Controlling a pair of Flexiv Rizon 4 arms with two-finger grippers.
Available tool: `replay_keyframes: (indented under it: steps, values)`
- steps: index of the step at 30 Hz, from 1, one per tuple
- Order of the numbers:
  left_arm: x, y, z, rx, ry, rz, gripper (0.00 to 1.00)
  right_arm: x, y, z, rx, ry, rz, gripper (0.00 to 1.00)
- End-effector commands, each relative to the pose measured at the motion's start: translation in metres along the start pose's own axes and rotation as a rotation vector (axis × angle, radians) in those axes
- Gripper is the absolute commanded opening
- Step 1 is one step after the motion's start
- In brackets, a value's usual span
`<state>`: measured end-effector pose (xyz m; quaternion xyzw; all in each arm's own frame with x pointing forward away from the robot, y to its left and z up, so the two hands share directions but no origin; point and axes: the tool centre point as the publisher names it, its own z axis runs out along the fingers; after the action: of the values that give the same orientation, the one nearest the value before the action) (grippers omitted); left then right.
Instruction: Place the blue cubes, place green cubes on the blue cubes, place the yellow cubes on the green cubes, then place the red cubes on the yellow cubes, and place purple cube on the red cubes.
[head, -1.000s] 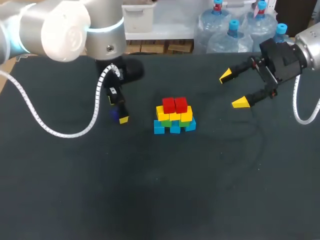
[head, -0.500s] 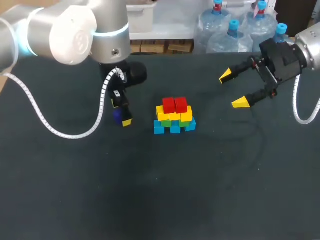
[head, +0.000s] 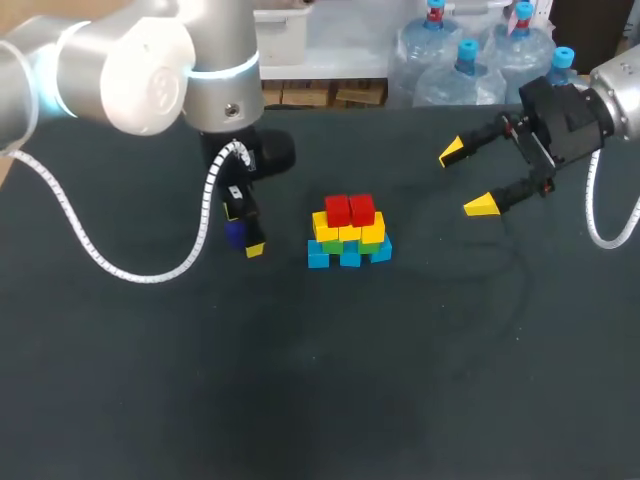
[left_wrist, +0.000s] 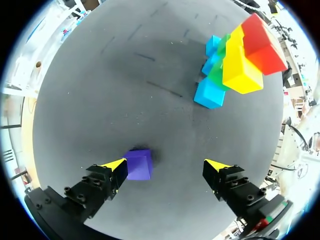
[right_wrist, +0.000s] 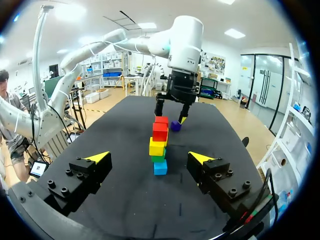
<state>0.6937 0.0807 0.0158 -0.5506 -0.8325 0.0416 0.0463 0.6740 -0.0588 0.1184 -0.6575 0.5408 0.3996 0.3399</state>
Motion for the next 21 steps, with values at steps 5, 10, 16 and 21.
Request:
replay_keyframes:
  steps: [5, 10, 16, 21]
  values:
    - [0.003, 0.001, 0.004, 0.002, -0.005, 0.0, 1.0, 0.0, 0.0, 0.0, 0.001, 0.0, -0.001, 1.0]
    - [0.006, 0.002, -0.008, -0.03, -0.009, -0.001, 1.0, 0.0, 0.0, 0.0, 0.001, 0.0, -0.001, 1.0]
    - [0.004, 0.012, -0.013, -0.042, 0.018, 0.012, 1.0, 0.0, 0.0, 0.0, 0.001, 0.0, -0.001, 1.0]
    - [0.001, 0.019, -0.012, -0.05, 0.043, 0.021, 1.0, 0.0, 0.0, 0.0, 0.001, 0.0, -0.001, 1.0]
